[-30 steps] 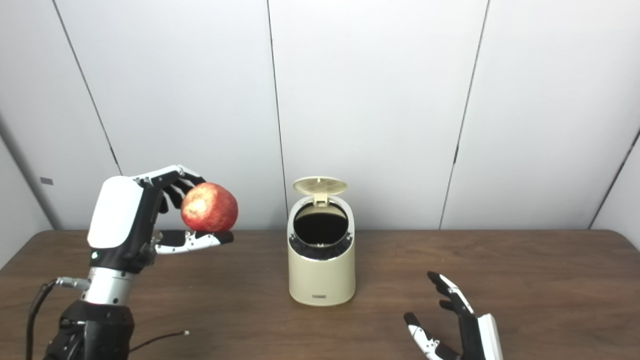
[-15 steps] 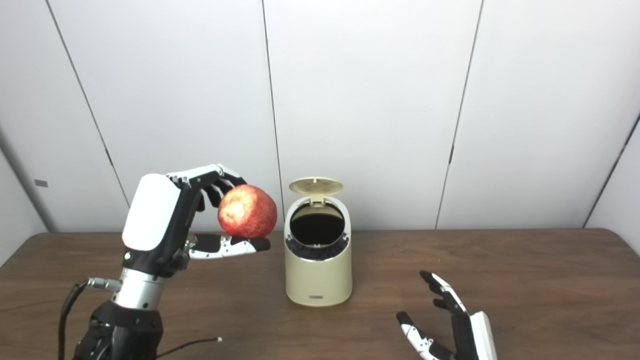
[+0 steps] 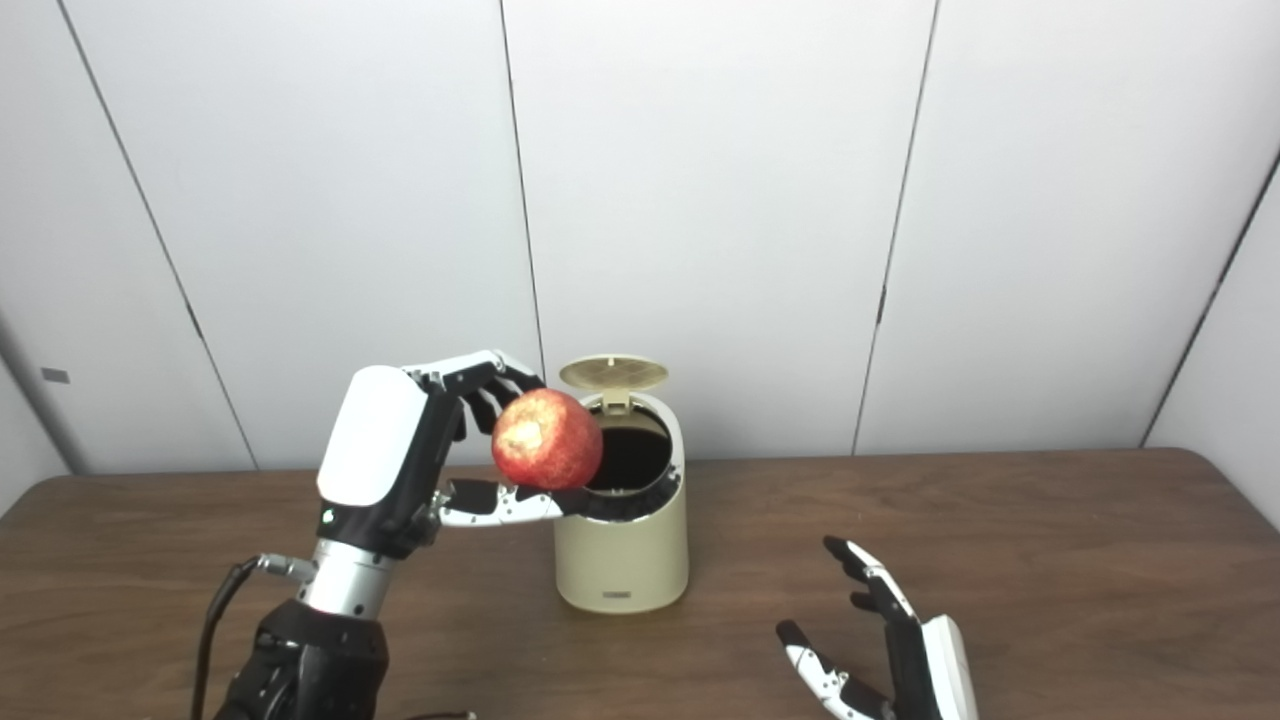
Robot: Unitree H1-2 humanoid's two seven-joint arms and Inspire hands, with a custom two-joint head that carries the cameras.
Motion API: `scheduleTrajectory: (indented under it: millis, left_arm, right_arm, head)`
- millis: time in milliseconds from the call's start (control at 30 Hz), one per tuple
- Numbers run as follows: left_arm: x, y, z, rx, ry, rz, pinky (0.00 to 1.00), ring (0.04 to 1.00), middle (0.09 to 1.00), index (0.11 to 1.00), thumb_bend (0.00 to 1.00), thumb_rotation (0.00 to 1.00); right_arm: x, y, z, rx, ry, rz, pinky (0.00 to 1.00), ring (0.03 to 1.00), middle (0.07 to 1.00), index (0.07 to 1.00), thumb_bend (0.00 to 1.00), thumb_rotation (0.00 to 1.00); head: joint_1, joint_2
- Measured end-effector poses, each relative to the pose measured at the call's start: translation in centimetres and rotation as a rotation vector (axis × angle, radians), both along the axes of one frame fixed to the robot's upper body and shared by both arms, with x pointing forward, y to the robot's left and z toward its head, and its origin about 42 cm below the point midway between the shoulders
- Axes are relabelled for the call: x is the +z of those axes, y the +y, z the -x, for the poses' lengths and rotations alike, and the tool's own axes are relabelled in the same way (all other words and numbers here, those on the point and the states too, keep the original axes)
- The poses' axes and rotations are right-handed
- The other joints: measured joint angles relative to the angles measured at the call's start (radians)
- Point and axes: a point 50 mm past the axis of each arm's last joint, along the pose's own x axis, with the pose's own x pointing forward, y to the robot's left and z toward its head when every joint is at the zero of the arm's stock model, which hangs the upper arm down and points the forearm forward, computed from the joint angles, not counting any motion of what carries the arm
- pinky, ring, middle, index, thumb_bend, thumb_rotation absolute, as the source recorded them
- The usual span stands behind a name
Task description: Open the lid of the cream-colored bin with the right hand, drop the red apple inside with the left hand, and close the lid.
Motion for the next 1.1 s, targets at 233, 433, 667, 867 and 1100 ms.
scheduleTrajectory:
  millis: [233, 433, 667, 867, 1100]
  left_arm:
    - [-0.7, -1.7, -1.9, -0.017, 0.049, 0.005, 0.23, 0.374, 0.463, 0.523, 0.5, 0.0]
    - [-1.9, -2.9, -3.7, -0.006, 0.096, 0.01, 0.23, 0.363, 0.462, 0.524, 0.5, 0.0]
    - [-3.9, -3.7, -5.3, 0.023, 0.154, -0.013, 0.21, 0.353, 0.457, 0.522, 0.5, 0.0]
    - [-5.0, -3.7, -6.8, 0.072, 0.197, -0.046, 0.2, 0.339, 0.452, 0.541, 0.49, 0.0]
    - [-4.7, -4.0, -7.8, 0.1, 0.202, -0.06, 0.19, 0.332, 0.446, 0.54, 0.49, 0.0]
  right_arm:
    - [0.0, 0.2, 0.0, 0.002, -0.004, 0.002, 0.74, 0.831, 0.837, 0.822, 0.24, 0.4]
    - [0.0, 0.4, 0.0, 0.005, -0.004, 0.006, 0.73, 0.829, 0.834, 0.817, 0.25, 0.38]
    - [0.0, 0.5, 0.0, 0.0, -0.01, 0.005, 0.74, 0.83, 0.835, 0.818, 0.25, 0.36]
    - [0.1, 0.6, 0.0, 0.0, -0.011, 0.011, 0.73, 0.826, 0.838, 0.819, 0.25, 0.36]
    - [0.1, 0.8, 0.0, 0.002, -0.012, 0.026, 0.73, 0.823, 0.835, 0.818, 0.24, 0.37]
  head:
    - [-0.006, -0.005]
    - [-0.014, -0.008]
    - [-0.025, -0.012]
    - [-0.025, -0.012]
    - [-0.026, -0.015]
